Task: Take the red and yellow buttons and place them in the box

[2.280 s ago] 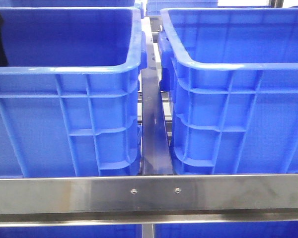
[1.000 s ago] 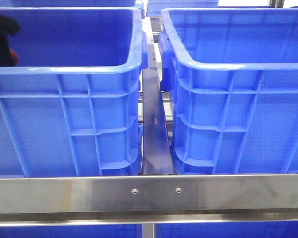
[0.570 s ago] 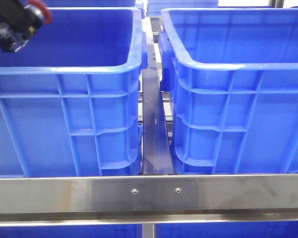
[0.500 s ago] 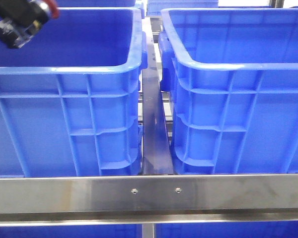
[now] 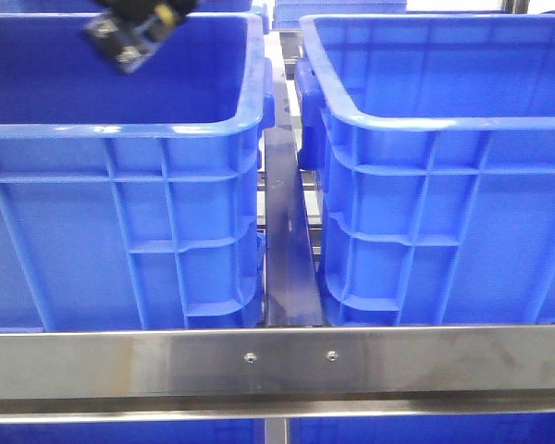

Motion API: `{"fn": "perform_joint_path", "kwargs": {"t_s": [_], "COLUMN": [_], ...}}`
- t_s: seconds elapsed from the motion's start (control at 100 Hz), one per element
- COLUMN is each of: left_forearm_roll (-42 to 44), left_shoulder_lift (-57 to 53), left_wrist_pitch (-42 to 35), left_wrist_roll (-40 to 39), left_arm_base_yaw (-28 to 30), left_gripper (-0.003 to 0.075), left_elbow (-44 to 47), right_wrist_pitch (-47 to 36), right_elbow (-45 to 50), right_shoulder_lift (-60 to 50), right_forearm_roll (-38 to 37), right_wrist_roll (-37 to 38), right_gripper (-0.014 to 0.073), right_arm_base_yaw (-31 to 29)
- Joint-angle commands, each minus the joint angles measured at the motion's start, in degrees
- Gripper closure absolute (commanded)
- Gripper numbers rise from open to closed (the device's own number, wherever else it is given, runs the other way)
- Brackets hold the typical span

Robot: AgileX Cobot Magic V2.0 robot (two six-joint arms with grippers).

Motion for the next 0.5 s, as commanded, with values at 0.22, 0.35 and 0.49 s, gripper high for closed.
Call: {"fn": "perform_joint_path", "kwargs": {"t_s": [0.22,0.35,0.49], "left_forearm_roll": [-3.74,-3.74,-3.74], "left_shoulder_lift": [1.36,4.34,6.73], "left_wrist_pitch": [-6.38,-6.25,-5.07], "left_wrist_roll": [-0.01,-0.01,-0.01], "left_arm_base_yaw": [-10.86,-13.17,-13.91], "left_gripper": [0.0625,0.0625,0.0625], "left_elbow": [-4.31,-7.67,-10.3], "right_wrist_pitch": [13.45,17.23,20.09], "right_elbow": [-17.93,-25.13,-32.13], "right_shoulder_lift": [12.27,20.82,30.5], "right_forearm_roll": [-0.18,1.18,8.89], "right_wrist_roll": [-0.52,-0.52,-0.52], "right_gripper": [0.0658,0.065,0.0455], "right_arm_base_yaw": [4.57,7.25,10.99]}}
